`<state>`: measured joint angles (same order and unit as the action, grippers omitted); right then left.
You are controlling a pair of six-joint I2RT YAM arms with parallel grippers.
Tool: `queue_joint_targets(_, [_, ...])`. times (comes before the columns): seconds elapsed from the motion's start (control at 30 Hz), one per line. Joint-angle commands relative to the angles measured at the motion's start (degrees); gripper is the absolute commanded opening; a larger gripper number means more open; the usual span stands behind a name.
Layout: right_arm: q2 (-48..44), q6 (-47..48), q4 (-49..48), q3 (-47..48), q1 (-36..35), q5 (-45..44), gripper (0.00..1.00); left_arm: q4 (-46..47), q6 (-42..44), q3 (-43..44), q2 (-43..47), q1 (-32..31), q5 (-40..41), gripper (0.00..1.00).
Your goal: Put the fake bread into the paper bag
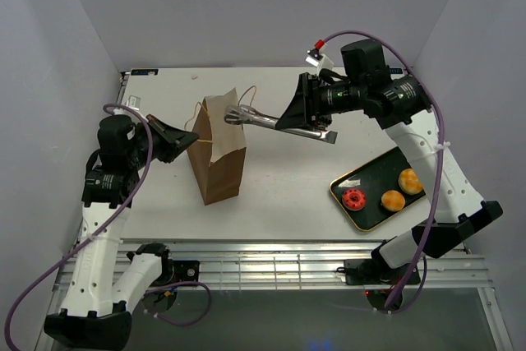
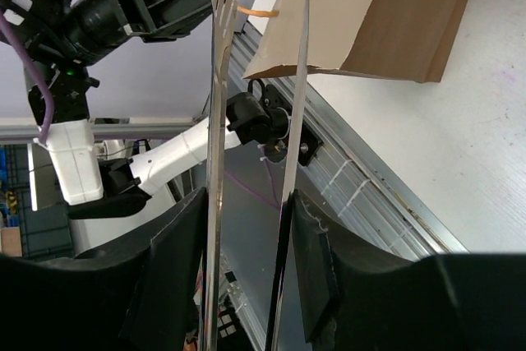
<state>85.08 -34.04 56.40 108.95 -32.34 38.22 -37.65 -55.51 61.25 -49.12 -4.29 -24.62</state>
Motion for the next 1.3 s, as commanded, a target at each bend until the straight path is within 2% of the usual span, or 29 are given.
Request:
queue_joint_targets(0.0, [-3.15, -3.04, -3.74, 1.71, -0.18, 2.82, 0.5, -2.34, 1.01, 0.89, 1.66, -0.01, 0.54, 0.0])
queue_joint_targets(0.17, [-5.89, -7.52, -6.39, 1.62, 0.08, 3.45, 0.5, -4.54, 1.19, 0.71, 2.54, -0.1, 0.8, 0.0])
queue_joint_targets(0.43, [-8.87, -9.55, -6.22, 3.38, 4.29, 1.42, 0.5, -7.61, 2.16, 0.71, 2.81, -0.1, -0.08, 0.0])
queue_joint_targets(0.6, [-12.38, -10.08, -6.3, 2.85, 11.49, 0.8, 0.5, -9.45, 3.2, 0.27, 3.51, -0.1, -0.34, 0.0])
queue_joint_targets(0.87, [-18.45, -11.83, -6.13, -4.52, 26.96, 2.03, 0.5, -13.24, 8.65, 3.78, -0.53, -0.1, -1.83, 0.0])
queue_joint_targets(0.97, [-19.51, -12.45, -6.04, -4.8, 30.39, 2.82, 0.49, -14.12, 9.98, 4.75, -2.11, -0.1, -3.67, 0.0])
queue_joint_targets(1.27, [-19.6, -15.09, -6.04, -2.42, 34.53, 3.09, 0.49, -17.19, 11.82, 7.21, -5.63, -0.1, -5.61, 0.0])
